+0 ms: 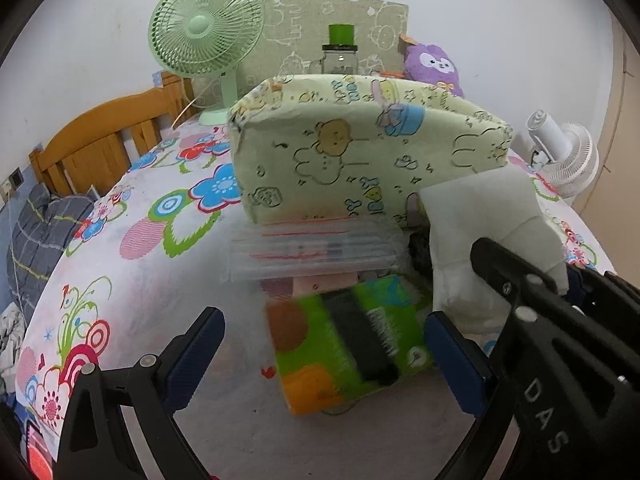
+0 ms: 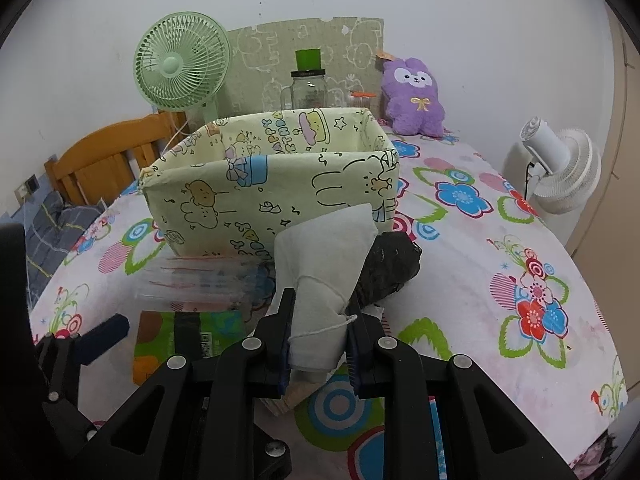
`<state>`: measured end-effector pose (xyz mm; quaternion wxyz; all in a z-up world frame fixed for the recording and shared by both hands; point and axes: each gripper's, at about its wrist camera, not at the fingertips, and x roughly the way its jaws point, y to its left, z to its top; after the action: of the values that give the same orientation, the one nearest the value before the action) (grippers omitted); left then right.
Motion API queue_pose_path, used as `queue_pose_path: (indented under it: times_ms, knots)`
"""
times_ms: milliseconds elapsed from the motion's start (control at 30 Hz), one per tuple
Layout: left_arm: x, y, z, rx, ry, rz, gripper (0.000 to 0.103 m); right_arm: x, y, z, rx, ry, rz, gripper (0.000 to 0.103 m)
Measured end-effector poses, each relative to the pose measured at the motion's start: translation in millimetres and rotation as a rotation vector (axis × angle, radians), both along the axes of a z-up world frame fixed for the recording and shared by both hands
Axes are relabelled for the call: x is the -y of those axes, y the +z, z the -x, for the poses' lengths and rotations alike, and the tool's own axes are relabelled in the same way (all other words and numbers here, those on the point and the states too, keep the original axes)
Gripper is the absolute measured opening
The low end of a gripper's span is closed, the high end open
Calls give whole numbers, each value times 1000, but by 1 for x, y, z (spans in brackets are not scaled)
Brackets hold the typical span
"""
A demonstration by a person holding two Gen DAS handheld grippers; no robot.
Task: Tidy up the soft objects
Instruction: 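Grasp the folded white cloth with the right tool, then grasp the green tissue pack with the left tool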
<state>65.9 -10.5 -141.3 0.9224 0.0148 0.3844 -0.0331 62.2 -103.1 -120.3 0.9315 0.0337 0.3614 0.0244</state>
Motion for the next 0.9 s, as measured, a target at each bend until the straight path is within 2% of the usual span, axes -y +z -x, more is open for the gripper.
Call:
queue_pose_path:
  times_ms: [367,633,700,900]
  knots:
    - [14,2,4,3,-32,-2,101,14,5,7,12,-26,5,25]
    - [16,-8,-1,-33,-4,-25,100,17,-1,6,-2,-26,-13,25]
    - [14,-9,-3,-40,3,-29,86,16,-2,5,-4,-23,-16,25]
    - [12,-10,-3,-46,-1,-12,78,14,-1,6,0,-14,-25,25]
